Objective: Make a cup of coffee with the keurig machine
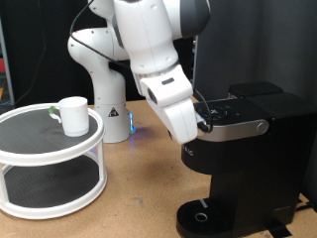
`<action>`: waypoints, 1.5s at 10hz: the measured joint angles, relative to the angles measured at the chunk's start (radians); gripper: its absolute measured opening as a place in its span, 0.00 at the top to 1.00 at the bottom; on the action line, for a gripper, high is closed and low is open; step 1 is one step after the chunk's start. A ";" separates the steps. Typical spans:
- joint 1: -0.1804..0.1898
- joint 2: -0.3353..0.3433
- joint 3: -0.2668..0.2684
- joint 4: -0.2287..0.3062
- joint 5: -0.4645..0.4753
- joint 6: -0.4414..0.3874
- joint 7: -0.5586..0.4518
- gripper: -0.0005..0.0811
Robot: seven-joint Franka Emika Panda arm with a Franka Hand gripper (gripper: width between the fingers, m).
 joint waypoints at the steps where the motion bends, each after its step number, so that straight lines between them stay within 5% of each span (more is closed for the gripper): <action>1: -0.001 0.003 -0.001 -0.002 0.020 0.017 -0.006 0.99; 12: -0.003 -0.006 -0.014 -0.014 0.185 0.064 -0.109 0.99; 15: -0.020 -0.049 -0.055 -0.002 0.254 0.004 -0.182 0.99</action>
